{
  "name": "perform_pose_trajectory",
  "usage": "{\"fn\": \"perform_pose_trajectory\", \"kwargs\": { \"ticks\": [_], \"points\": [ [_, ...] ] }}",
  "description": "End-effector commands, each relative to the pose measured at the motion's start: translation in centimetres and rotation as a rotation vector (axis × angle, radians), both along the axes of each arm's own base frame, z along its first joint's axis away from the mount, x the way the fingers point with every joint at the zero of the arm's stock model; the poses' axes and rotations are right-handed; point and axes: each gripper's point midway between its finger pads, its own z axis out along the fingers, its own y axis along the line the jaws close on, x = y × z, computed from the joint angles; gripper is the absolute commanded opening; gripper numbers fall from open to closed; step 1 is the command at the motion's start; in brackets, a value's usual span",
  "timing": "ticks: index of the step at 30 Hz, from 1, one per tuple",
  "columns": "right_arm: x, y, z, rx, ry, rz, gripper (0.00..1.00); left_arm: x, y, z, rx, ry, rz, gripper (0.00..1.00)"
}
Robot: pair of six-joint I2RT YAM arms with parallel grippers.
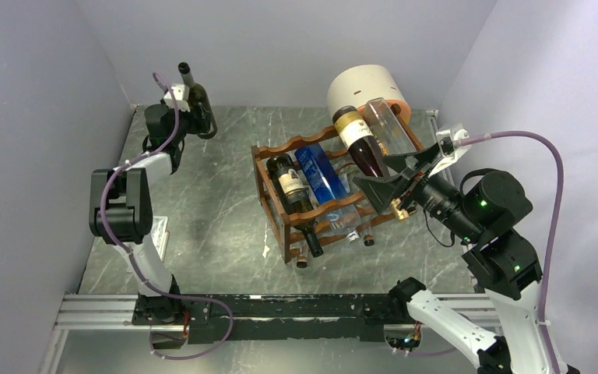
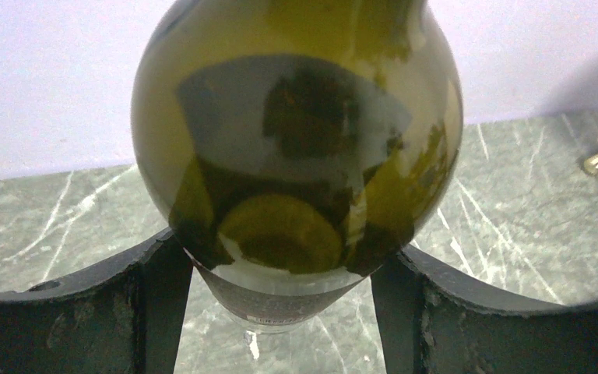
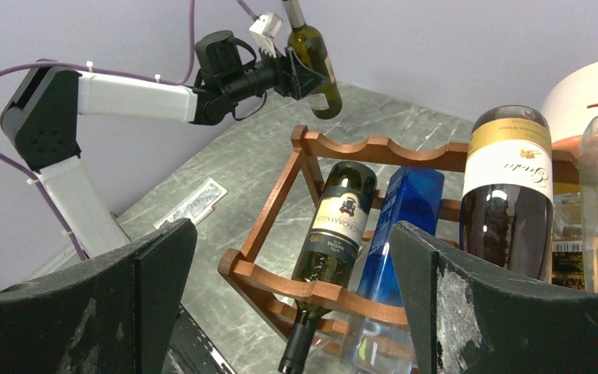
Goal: Take the wine bottle off the wine rack
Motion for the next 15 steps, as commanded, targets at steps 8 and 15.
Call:
{"fn": "perform_pose_trajectory", "kwargs": {
  "ticks": [8, 15],
  "points": [
    [0.2, -0.3, -0.8, -0.011, 0.012, -0.023, 1.0, 1.7, -2.1, 1.9, 0.055, -0.133, -0.069, 0.07],
    [-0.1, -0.6, -1.0, -0.009, 0.019, -0.029, 1.0, 2.0, -3.0, -1.0, 0.052, -0.08, -0.089, 0.07]
  ]
}}
